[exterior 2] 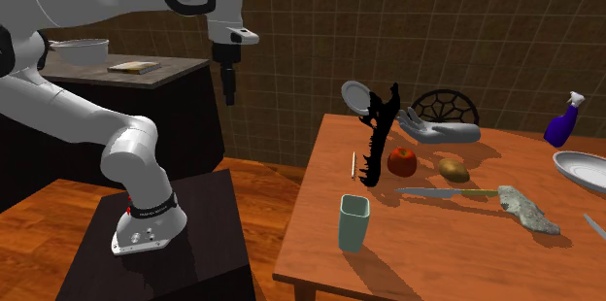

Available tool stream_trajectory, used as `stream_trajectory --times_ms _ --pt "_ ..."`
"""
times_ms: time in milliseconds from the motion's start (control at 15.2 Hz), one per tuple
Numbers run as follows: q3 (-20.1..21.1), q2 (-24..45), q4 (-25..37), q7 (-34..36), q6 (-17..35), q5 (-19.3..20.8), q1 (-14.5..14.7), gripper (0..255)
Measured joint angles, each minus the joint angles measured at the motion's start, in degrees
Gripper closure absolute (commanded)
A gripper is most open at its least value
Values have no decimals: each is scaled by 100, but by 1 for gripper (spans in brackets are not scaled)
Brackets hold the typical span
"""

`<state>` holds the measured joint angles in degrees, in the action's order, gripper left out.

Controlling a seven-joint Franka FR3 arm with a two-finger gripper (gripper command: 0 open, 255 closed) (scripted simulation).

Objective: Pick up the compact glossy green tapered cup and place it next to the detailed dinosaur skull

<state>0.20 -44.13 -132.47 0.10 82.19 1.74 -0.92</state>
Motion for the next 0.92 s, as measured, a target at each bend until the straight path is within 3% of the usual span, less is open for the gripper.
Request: stream_trajectory --times_ms 396,924 --pt "-374 367 -143 -401 586 273 -118 0" --pt "-1094 1491 31 -1170 1730 618 -307 0"
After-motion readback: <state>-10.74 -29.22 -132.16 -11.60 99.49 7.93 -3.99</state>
